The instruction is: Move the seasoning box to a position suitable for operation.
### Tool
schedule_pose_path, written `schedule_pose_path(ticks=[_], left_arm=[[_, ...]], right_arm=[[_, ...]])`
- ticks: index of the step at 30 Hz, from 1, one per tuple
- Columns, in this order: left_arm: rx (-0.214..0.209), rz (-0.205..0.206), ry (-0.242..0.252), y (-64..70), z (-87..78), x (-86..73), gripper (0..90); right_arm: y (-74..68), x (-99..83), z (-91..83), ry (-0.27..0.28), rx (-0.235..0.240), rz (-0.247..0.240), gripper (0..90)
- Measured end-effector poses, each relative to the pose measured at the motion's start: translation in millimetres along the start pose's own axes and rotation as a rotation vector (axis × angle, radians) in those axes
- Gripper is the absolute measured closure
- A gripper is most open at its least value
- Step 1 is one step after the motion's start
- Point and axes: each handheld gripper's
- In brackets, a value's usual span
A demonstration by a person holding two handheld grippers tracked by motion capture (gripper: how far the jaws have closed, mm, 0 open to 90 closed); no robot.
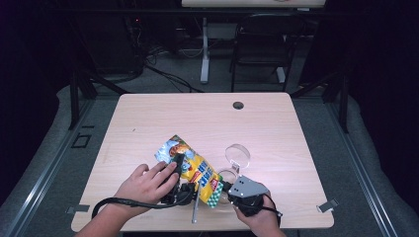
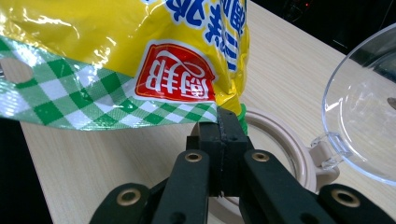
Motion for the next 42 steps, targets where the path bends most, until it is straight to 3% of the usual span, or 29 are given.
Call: schedule_pose_path(ticks=[27,42], left_arm=[[0.014,0.061,-0.015,-5.7,-8.4,6.4,71.7],[0.007,0.062,-0.009,-8.7,-10.0,7.2,72.5]], right_arm=[[1.2,-2.1,1.2,-0.008,-0.01,0.008,90.0],[2.6,-2.2,0.3,-0.005,0.0,0.028,90.0]])
Point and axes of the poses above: each handheld gripper's, and its own axes: z roughly forward along the jaws, x roughly out of its top, y roughly to its right, and after that the axes turned 13 degrees about -x, right-handed
